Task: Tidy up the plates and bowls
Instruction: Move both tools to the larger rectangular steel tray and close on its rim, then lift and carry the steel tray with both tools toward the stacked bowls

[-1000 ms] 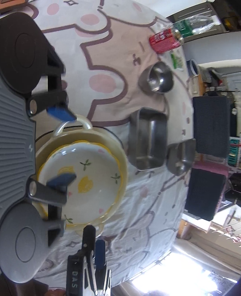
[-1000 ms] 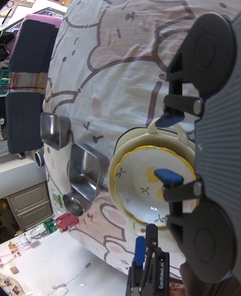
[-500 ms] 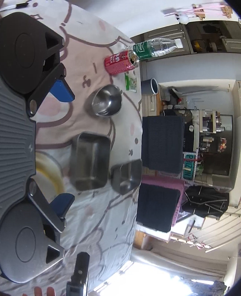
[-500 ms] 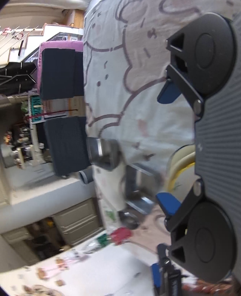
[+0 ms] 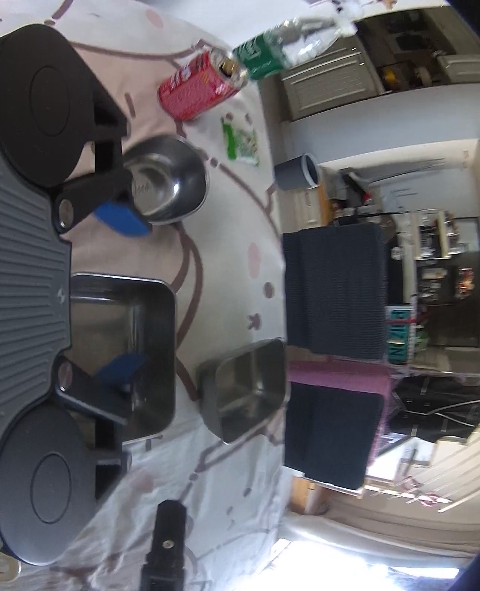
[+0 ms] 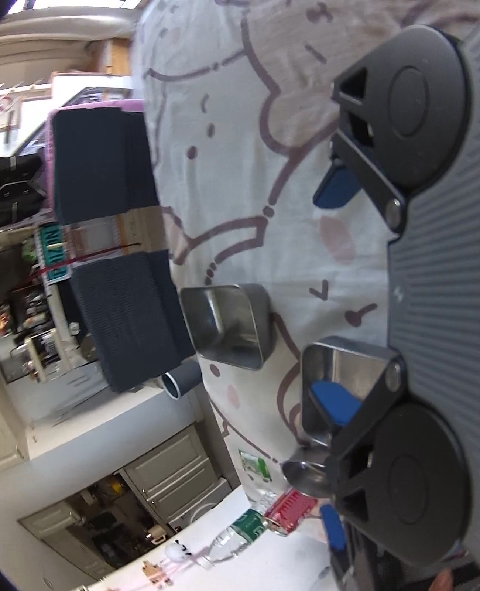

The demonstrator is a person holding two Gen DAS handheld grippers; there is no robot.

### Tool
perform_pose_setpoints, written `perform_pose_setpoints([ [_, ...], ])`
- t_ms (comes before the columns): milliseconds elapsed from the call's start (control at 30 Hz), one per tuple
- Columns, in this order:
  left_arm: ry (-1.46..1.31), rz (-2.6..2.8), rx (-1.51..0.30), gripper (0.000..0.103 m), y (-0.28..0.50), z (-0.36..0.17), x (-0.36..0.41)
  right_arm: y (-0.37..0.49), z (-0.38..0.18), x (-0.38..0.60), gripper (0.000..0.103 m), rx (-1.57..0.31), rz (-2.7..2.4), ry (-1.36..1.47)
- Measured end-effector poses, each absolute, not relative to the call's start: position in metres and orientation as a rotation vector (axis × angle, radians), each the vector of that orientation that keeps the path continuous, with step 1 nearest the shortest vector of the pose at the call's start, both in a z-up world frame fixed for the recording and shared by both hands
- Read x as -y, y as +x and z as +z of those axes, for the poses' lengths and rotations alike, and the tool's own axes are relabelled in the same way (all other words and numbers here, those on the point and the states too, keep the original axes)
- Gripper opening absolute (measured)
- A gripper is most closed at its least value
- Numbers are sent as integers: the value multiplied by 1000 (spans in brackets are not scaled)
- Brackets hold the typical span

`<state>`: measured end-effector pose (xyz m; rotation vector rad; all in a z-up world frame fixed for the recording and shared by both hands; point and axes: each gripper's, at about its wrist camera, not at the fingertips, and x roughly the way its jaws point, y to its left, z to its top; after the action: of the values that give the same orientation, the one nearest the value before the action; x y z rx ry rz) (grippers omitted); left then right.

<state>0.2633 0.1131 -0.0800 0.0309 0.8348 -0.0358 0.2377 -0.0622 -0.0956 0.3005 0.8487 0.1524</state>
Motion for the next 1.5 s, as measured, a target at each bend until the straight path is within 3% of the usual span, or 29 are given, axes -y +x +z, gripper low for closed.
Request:
perform_pose_setpoints([
  [100, 33, -22, -884, 47, 274, -91, -113, 256, -107, 59, 71, -905, 199, 361],
  [233, 59, -10, -925, 33, 280, -104, -113, 272, -125, 52, 53, -970, 243, 360],
  [333, 57, 18, -939, 23, 281, -109, -119, 278, -137, 49, 44, -1009, 280, 401],
  [467, 18, 29, -948, 19, 282, -111, -128, 276, -144, 39, 39, -1023, 305, 375],
  [533, -4, 17, -959, 11, 283, -112, -130, 275, -145, 35, 31, -1023, 311, 366],
  [700, -37, 6, -974, 5, 285, -114, -131, 271, -146, 27, 21, -1023, 336, 351],
  [767, -50, -5, -978, 3, 285, -113, -131, 270, -145, 23, 13, -1016, 353, 346],
  [1100, -115, -55, -891, 1, 265, -74, -111, 257, -116, 37, 7, -911, 335, 265],
  [1500, -187, -217, -870, 4, 219, -37, -13, 199, -65, 137, 7, -840, 240, 196],
])
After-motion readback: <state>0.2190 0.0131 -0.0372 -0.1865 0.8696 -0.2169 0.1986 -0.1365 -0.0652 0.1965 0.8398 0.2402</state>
